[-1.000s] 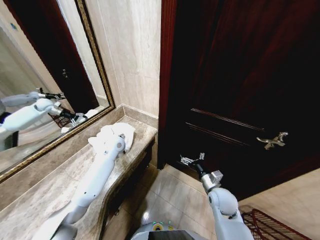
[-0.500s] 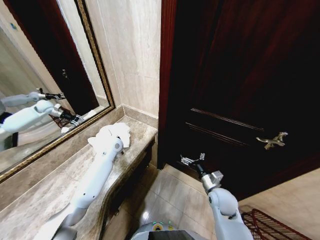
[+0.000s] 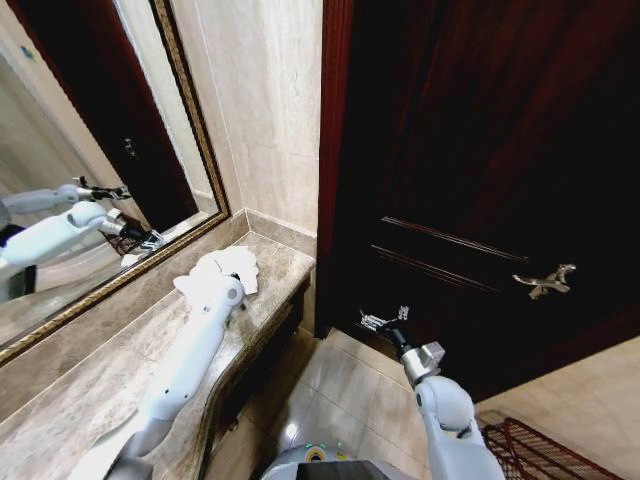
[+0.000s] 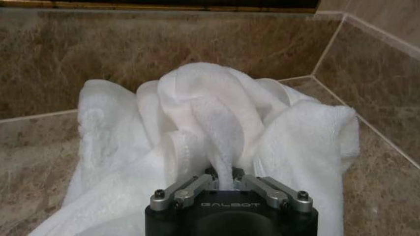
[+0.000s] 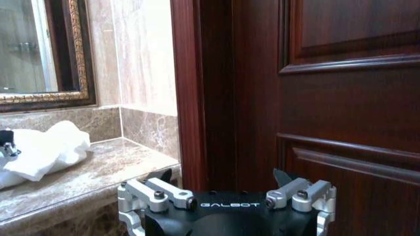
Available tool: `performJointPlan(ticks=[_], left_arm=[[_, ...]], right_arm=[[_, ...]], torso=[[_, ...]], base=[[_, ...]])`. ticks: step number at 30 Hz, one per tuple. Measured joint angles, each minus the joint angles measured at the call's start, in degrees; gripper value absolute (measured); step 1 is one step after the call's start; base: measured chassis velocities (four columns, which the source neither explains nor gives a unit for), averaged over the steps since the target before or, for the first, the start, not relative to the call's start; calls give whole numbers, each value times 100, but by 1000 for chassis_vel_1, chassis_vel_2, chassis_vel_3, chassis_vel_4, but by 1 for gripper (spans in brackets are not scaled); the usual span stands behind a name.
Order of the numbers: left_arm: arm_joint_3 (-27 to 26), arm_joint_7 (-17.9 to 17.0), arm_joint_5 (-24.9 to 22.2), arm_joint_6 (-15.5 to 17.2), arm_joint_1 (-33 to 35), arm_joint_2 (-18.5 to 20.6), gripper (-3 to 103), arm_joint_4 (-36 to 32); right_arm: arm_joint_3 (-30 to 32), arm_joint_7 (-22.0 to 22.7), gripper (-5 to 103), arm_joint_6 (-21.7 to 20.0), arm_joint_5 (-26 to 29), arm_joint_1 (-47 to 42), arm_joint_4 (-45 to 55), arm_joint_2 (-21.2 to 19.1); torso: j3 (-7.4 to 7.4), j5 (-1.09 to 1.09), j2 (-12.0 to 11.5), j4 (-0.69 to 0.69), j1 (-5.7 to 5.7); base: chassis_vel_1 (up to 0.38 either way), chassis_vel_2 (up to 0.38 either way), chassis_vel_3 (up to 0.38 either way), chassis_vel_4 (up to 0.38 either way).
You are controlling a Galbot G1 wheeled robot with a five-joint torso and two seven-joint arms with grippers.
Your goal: Discard the used towel into the hamper.
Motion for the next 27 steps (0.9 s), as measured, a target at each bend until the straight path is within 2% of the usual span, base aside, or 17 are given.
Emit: performJointPlan(ticks=[2, 6, 7, 8, 9, 11, 13, 15, 18, 19, 20, 21, 22, 25, 27], left_arm=[[-9, 39, 30, -21, 16, 0, 7, 0], [-60, 368, 238, -167, 116, 11, 7, -60], [-116, 755, 544, -303, 230, 52, 7, -148], [-116, 755, 544, -303, 230, 52, 7, -148], [-142, 924, 703, -374, 294, 78, 7, -194], [-311, 1538, 1159, -541, 567, 219, 7, -469], [-342, 1620, 1209, -573, 611, 240, 7, -521], [-556, 2141, 1510, -875, 884, 362, 7, -882], [-694, 2499, 1729, -1077, 1056, 442, 7, -1098], [-798, 2752, 1900, -1206, 1179, 500, 7, -1230], [-960, 3150, 2130, -1378, 1362, 580, 7, -1425], [-960, 3150, 2130, -1378, 1362, 580, 7, -1425], [-1029, 3310, 2217, -1446, 1446, 614, 7, -1511], [-1442, 4069, 2689, -1802, 2121, 805, 7, -2110], [-1514, 4169, 2761, -1862, 2277, 827, 7, -2252]], right_arm=[[8, 0, 100, 15, 2, -12, -1, -2], [33, 1, 100, 52, 11, -34, -1, -3], [49, 4, 100, 62, 18, -42, 2, -1], [49, 4, 100, 62, 18, -42, 2, -1], [55, 5, 100, 68, 22, -42, 6, 0], [77, 9, 100, 83, 37, -41, 20, 3], [78, 9, 100, 86, 38, -41, 21, 3], [85, 11, 100, 117, 44, -43, 24, 8], [83, 12, 100, 145, 45, -53, 24, 18], [79, 12, 100, 167, 45, -62, 24, 27], [75, 14, 100, 198, 45, -71, 27, 44], [75, 14, 100, 198, 45, -71, 27, 44], [73, 17, 100, 212, 45, -76, 32, 55], [58, 94, 100, 241, 88, -92, 91, 84], [52, 123, 100, 241, 106, -87, 109, 87]], torso=[[0, 0, 0, 0, 0], [0, -2, 0, 0, 0], [1, -2, 0, -1, 0], [1, -2, 0, -1, 0], [0, -2, 0, -1, 0], [1, -2, 0, 0, 0], [0, -1, 0, 0, 0], [0, -2, 0, 1, 0], [0, -1, 0, 0, 0], [0, -1, 0, 0, 0], [0, -1, 0, -1, 0], [0, -1, 0, -1, 0], [0, -1, 0, 0, 0], [0, 0, 0, 0, 0], [0, -1, 0, 1, 0]], base=[[0, 0, 0, 0], [0, 0, 0, 0], [0, 0, 0, 0], [0, 0, 0, 0], [0, 0, 0, 0], [0, 0, 0, 0], [0, 0, 0, 0], [0, 0, 0, 0], [0, 0, 0, 0], [0, 0, 0, 0], [0, 0, 0, 0], [0, 0, 0, 0], [0, 0, 0, 0], [0, 0, 0, 0], [0, 0, 0, 0]])
